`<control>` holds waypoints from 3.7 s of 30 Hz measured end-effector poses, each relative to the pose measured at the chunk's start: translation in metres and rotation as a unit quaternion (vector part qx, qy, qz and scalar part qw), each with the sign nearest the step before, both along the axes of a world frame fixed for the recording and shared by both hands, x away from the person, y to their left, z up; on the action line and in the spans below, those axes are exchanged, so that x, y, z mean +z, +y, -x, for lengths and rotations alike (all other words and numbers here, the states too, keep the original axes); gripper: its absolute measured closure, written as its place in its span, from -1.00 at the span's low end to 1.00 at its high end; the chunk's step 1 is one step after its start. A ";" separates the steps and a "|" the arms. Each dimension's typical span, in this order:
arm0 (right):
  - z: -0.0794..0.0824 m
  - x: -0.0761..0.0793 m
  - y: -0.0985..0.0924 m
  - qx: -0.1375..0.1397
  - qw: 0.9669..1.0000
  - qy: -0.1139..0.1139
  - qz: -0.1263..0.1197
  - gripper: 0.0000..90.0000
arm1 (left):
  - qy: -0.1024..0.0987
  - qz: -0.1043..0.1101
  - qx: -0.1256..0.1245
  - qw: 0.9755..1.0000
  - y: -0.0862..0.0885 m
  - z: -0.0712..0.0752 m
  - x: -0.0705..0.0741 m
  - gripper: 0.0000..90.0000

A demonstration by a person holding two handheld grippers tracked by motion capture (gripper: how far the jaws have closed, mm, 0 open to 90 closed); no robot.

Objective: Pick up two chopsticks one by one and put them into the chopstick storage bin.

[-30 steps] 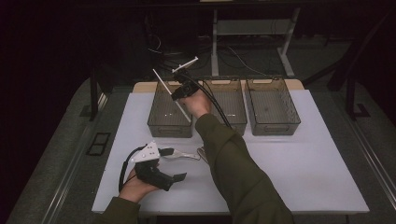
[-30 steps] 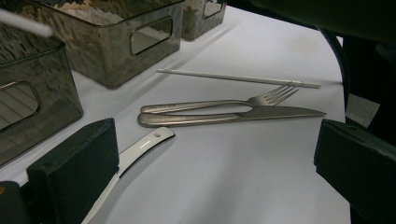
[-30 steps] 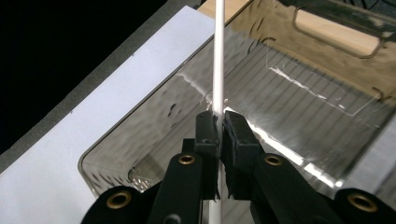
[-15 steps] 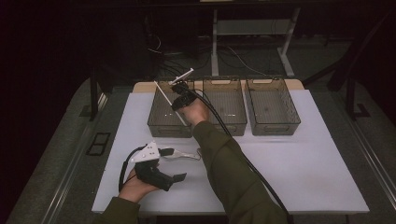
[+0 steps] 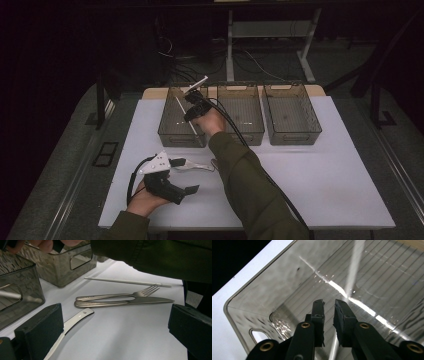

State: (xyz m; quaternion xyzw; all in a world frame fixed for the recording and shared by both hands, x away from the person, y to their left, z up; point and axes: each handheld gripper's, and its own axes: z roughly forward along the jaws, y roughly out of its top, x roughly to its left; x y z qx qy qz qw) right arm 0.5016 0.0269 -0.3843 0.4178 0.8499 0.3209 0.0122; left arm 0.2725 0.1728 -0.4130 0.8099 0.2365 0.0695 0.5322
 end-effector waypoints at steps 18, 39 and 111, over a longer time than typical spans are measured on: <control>0.031 0.037 -0.049 0.053 0.997 -0.042 -0.043 0.14 | -0.004 -0.013 0.002 1.000 0.000 -0.001 -0.001 -1.00; 0.087 0.048 -0.137 0.075 0.992 -0.079 -0.060 0.01 | 0.006 -0.028 0.006 1.000 -0.001 -0.001 -0.004 -1.00; 0.215 -0.049 -0.235 0.057 0.996 -0.021 0.070 0.77 | 0.001 -0.034 0.009 0.999 -0.002 0.001 -0.004 -1.00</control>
